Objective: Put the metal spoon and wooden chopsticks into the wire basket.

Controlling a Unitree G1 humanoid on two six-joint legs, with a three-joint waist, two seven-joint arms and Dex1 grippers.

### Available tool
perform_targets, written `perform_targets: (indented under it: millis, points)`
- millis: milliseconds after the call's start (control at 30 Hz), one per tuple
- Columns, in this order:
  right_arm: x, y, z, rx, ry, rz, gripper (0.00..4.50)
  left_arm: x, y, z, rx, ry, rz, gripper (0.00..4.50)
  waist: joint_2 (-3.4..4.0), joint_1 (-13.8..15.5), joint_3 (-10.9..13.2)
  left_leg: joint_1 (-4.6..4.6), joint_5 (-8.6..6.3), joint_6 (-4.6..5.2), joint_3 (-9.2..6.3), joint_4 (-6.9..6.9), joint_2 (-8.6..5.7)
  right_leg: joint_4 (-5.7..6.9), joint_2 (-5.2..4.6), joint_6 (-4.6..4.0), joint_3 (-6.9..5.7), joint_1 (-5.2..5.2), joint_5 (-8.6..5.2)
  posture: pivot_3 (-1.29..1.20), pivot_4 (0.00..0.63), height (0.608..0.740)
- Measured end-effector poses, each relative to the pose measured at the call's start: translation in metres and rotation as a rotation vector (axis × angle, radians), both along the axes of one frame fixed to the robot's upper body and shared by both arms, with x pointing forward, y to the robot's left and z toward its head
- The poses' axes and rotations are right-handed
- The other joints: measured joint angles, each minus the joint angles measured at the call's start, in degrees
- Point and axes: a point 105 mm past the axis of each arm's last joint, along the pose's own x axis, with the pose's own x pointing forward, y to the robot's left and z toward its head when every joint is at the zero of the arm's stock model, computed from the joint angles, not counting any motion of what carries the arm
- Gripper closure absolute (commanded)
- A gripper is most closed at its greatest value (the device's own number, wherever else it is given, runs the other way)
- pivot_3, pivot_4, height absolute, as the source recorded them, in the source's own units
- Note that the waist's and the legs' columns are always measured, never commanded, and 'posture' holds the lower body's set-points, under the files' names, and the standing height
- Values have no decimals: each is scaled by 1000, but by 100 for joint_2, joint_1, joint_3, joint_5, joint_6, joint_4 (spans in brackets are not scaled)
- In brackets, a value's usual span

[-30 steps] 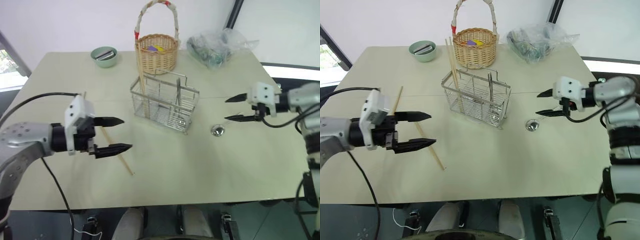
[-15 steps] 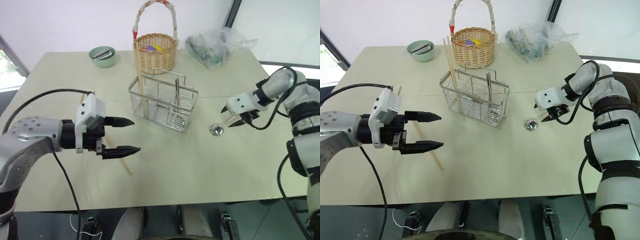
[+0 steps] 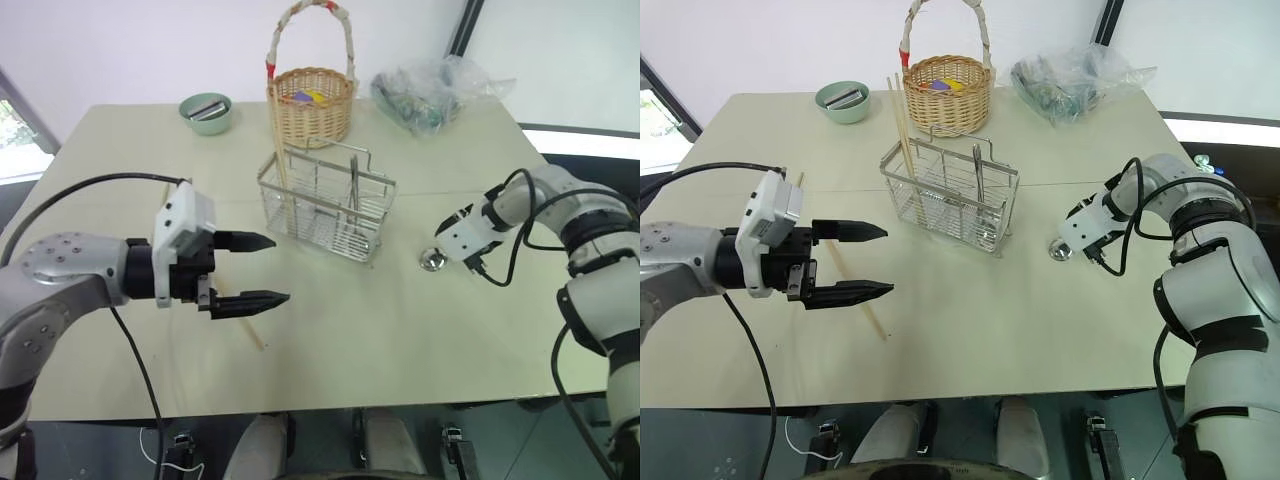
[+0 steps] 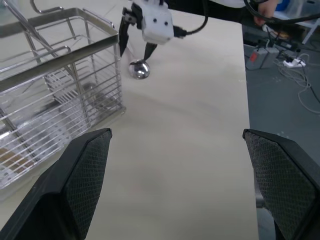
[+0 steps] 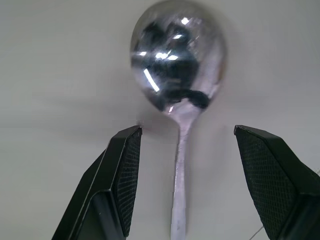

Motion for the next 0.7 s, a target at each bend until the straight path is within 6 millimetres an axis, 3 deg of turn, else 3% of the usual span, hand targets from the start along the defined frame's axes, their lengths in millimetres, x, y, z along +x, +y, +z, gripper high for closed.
perform_targets:
  millis: [100, 167, 200, 333, 567, 700]
  points:
    - [2, 1, -2, 12, -15, -2, 1457, 1, -1, 5, -8, -13, -1, 71, -13, -4, -8, 2, 0, 0, 0, 6, 1, 0, 4, -3, 1, 4, 1, 0, 150, 678]
    - [3, 3, -2, 16, -26, 1, 2007, 1, -2, 7, -12, -17, -4, 0, -16, -20, -10, 4, -1, 3, 1, 10, 1, 0, 7, -8, 4, 7, 3, 0, 150, 678]
    - [4, 4, -3, 23, -26, -5, 2315, 1, -2, 7, -11, -17, -3, 0, -17, -29, -10, 5, -1, 4, 1, 11, 2, 1, 9, -9, 5, 7, 4, 0, 150, 678]
    - [6, 13, -4, 75, -23, -13, 4441, 3, -1, 8, -12, -14, 1, 0, -15, -112, -8, 4, 1, 5, -6, 11, 4, 17, 15, -10, 5, 2, 6, 0, 150, 678]
    - [3, 16, 2, 134, 6, -31, 4482, 6, -1, 11, -20, -21, 5, 0, -15, -130, -7, 4, 1, 4, -14, 7, 4, 20, 18, 2, 4, 2, 13, 0, 150, 678]
    - [-1, 21, 8, 266, 46, -58, 4482, 9, -1, 13, -26, -37, 9, 0, -15, -134, -7, 4, 1, 3, -13, 7, 4, 15, 16, 3, 4, 4, 14, 0, 150, 678]
